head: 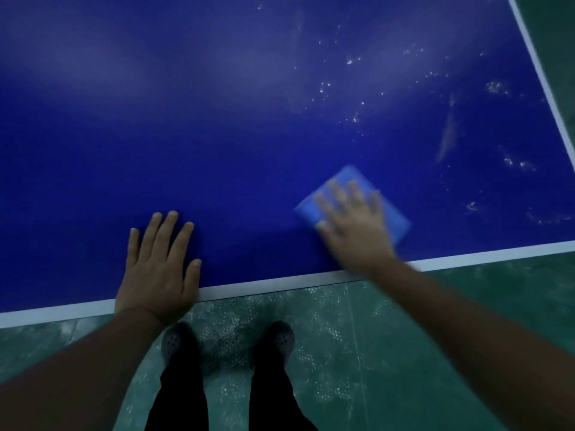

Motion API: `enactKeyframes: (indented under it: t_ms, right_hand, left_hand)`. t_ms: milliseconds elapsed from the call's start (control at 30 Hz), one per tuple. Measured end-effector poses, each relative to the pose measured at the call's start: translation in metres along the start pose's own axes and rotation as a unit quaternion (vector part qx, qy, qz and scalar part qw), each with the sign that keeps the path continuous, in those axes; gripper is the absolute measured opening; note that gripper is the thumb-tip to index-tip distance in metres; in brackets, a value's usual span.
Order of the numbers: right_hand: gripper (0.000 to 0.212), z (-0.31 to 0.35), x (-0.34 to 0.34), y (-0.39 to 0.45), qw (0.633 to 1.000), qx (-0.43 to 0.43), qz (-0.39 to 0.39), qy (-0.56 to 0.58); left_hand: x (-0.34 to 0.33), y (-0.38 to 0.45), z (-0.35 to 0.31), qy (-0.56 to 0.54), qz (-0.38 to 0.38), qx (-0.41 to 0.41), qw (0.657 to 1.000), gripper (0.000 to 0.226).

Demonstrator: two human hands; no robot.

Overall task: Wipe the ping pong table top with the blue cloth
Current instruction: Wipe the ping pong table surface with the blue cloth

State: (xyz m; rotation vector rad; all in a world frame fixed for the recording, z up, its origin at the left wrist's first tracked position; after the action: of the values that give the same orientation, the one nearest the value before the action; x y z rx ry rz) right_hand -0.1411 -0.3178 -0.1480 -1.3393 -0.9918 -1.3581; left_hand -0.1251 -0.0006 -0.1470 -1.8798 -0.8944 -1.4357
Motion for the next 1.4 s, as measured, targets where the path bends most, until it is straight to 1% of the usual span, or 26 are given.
enactKeyframes:
  t_ms: [33, 100, 167, 200, 267, 333, 400, 433, 467, 500, 567, 633, 667, 700, 733, 800, 867, 900, 933, 1033, 1067, 1100, 1167, 1267, 1333, 1400]
  right_hand:
    - [0.055, -0.05, 0.004, 0.017, 0.994, -0.107, 0.007, -0.011]
    - [0.057, -0.132, 0.013, 0.032, 0.953, -0.302, 0.022, 0.013]
    - [0.059, -0.144, 0.015, 0.034, 0.913, -0.404, 0.017, 0.053]
    - [0.058, -0.123, 0.013, 0.035, 0.909, -0.414, 0.008, 0.053]
    - [0.056, -0.047, 0.008, 0.035, 0.944, -0.325, -0.02, 0.049]
    - [0.054, 0.05, -0.002, 0.017, 0.993, -0.105, -0.024, 0.04]
    - [0.052, 0.106, -0.012, -0.01, 0.992, 0.124, 0.007, 0.017]
    - [0.053, 0.106, -0.014, -0.009, 0.982, 0.188, 0.032, 0.005]
    - [0.055, 0.094, -0.013, 0.004, 0.979, 0.199, 0.041, -0.006]
    - [0.057, 0.073, -0.01, 0.024, 0.986, 0.161, 0.039, -0.013]
    - [0.058, 0.011, -0.002, 0.07, 0.999, -0.022, 0.037, -0.015]
    - [0.058, -0.04, 0.007, 0.089, 0.974, -0.219, 0.04, 0.028]
    - [0.059, -0.043, 0.009, 0.087, 0.958, -0.282, 0.037, 0.043]
    - [0.058, -0.03, 0.008, 0.08, 0.95, -0.31, 0.031, 0.038]
    - [0.058, -0.004, 0.007, 0.071, 0.958, -0.286, 0.017, 0.027]
    - [0.056, 0.068, -0.001, 0.049, 0.994, -0.113, 0.001, 0.016]
    - [0.054, 0.11, -0.01, 0.033, 0.996, 0.082, 0.036, -0.011]
    - [0.055, 0.104, -0.01, 0.045, 0.992, 0.112, 0.05, -0.018]
    - [0.057, 0.087, -0.007, 0.065, 0.995, 0.08, 0.052, -0.022]
    - [0.059, 0.025, 0.002, 0.111, 0.983, -0.174, 0.057, -0.004]
    - [0.059, 0.026, 0.002, 0.111, 0.973, -0.225, 0.044, 0.007]
    - [0.057, 0.044, 0.002, 0.105, 0.973, -0.232, 0.021, 0.002]
    - [0.055, 0.105, -0.001, 0.085, 0.991, -0.136, -0.016, 0.005]
    - [0.056, 0.184, -0.014, 0.09, 0.999, 0.006, 0.013, 0.029]
    - [0.057, 0.208, -0.015, 0.118, 0.998, 0.044, 0.039, 0.031]
    - [0.058, 0.194, -0.013, 0.153, 0.996, 0.075, 0.045, 0.009]
  left_hand:
    - [0.0, -0.001, 0.0, 0.002, 0.0, -0.001, 1.0, 0.068]
    - [-0.001, -0.002, -0.002, 0.006, 0.001, -0.004, 1.0, 0.068]
    - [-0.001, -0.001, -0.001, 0.005, 0.002, -0.003, 1.0, 0.068]
    - [-0.001, -0.001, 0.0, 0.005, 0.002, -0.002, 1.0, 0.068]
    - [-0.001, -0.001, 0.0, 0.005, 0.001, 0.001, 1.0, 0.068]
    - [-0.001, -0.002, 0.001, 0.004, -0.004, 0.004, 1.0, 0.068]
    - [0.0, -0.003, 0.002, 0.002, -0.007, 0.0, 1.0, 0.067]
    - [0.0, -0.003, 0.002, 0.001, -0.006, -0.002, 1.0, 0.066]
    - [-0.001, -0.003, 0.002, 0.001, -0.004, -0.003, 1.0, 0.066]
    - [-0.001, -0.003, 0.003, 0.002, -0.003, -0.002, 1.0, 0.066]
    - [-0.001, -0.003, 0.002, 0.002, 0.003, -0.002, 1.0, 0.066]
    - [0.001, -0.002, 0.001, -0.004, 0.005, 0.001, 1.0, 0.066]
    - [0.003, -0.001, 0.001, -0.009, 0.006, 0.002, 1.0, 0.066]
    - [0.004, 0.0, 0.0, -0.011, 0.008, 0.002, 1.0, 0.066]
    - [0.005, -0.001, -0.001, -0.011, 0.013, 0.003, 1.0, 0.067]
    - [0.008, 0.0, -0.002, -0.015, 0.013, 0.009, 1.0, 0.067]
    - [0.012, 0.006, 0.0, -0.032, 0.0, 0.014, 0.999, 0.064]
    - [0.015, 0.011, 0.003, -0.039, -0.01, 0.013, 0.999, 0.061]
    - [0.017, 0.017, 0.007, -0.042, -0.023, 0.012, 0.999, 0.059]
    - [0.028, 0.043, 0.028, -0.05, -0.065, 0.024, 0.996, 0.059]
    - [0.03, 0.053, 0.037, -0.055, -0.073, 0.033, 0.995, 0.06]
    - [0.031, 0.064, 0.045, -0.056, -0.079, 0.04, 0.994, 0.061]
    - [0.03, 0.081, 0.056, -0.052, -0.085, 0.052, 0.994, 0.062]
    - [0.027, 0.089, 0.065, -0.05, -0.095, 0.068, 0.992, 0.063]
    - [0.026, 0.087, 0.067, -0.053, -0.102, 0.071, 0.991, 0.064]
    - [0.026, 0.087, 0.067, -0.056, -0.098, 0.073, 0.991, 0.066]
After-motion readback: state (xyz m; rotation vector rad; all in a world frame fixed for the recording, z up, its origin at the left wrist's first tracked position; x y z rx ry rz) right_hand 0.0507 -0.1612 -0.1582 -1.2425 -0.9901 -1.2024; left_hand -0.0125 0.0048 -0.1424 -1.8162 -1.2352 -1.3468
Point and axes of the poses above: each hand's wrist, its own y-axis towards the middle knuckle, its own x-axis out of the back of the hand, z = x × y, the point moved 8 cm from there along y, towards the middle knuckle, and after that the axes turned 15 degrees about -x, right-handed, at the moved point
